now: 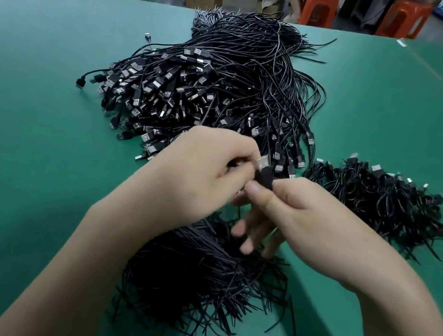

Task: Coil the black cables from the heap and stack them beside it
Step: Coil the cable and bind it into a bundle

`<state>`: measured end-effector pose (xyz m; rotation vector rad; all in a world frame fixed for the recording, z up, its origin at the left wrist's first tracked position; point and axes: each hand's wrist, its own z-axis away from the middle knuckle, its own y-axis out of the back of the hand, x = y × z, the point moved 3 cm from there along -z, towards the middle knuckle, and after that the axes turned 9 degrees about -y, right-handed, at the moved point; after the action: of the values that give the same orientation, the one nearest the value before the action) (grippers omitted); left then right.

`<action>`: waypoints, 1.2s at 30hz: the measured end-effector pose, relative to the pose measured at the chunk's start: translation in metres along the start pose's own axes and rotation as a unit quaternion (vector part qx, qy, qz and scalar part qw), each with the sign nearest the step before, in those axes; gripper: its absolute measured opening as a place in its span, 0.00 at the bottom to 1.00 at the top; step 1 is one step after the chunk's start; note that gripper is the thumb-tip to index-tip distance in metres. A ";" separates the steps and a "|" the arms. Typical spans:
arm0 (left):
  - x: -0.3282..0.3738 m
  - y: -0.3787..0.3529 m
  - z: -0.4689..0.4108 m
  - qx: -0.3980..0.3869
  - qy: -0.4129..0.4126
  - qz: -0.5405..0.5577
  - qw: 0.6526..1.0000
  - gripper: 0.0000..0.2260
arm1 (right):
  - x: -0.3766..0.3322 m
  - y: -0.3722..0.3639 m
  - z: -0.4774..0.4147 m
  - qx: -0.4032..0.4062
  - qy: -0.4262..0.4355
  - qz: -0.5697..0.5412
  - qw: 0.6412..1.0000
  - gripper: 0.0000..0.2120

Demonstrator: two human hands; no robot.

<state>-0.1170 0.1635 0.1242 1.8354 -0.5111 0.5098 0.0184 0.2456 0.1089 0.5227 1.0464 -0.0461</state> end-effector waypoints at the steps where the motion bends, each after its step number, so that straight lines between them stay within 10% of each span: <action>1: 0.003 0.001 -0.001 0.021 -0.008 -0.048 0.999 0.11 | 0.002 0.001 -0.003 0.015 0.000 -0.031 0.999 0.18; 7: 0.023 0.013 0.005 0.123 -0.033 -0.066 0.990 0.14 | 0.008 0.004 -0.019 0.043 0.048 -0.337 0.939 0.24; 11: 0.034 -0.008 0.000 0.044 -0.037 -0.002 0.998 0.13 | 0.002 0.011 -0.019 -0.012 0.087 -0.563 0.822 0.27; 17: 0.011 -0.022 -0.001 -0.071 0.005 0.095 0.993 0.12 | -0.007 0.034 -0.001 0.000 0.175 -0.654 0.736 0.23; 24: -0.003 -0.012 0.001 -0.068 0.040 0.169 0.982 0.19 | -0.015 0.016 0.019 -0.253 0.178 -0.372 0.875 0.18; 29: -0.002 0.002 0.005 -0.047 0.050 0.138 0.988 0.13 | 0.002 -0.006 0.004 -0.146 0.071 -0.066 0.985 0.20; 36: 0.005 0.013 0.005 0.060 0.065 0.066 0.994 0.17 | 0.007 -0.007 -0.016 0.037 0.049 -0.186 0.981 0.22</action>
<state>-0.1197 0.1542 0.1360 1.8752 -0.5250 0.7605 0.0071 0.2478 0.0947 0.3940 1.2312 -0.3952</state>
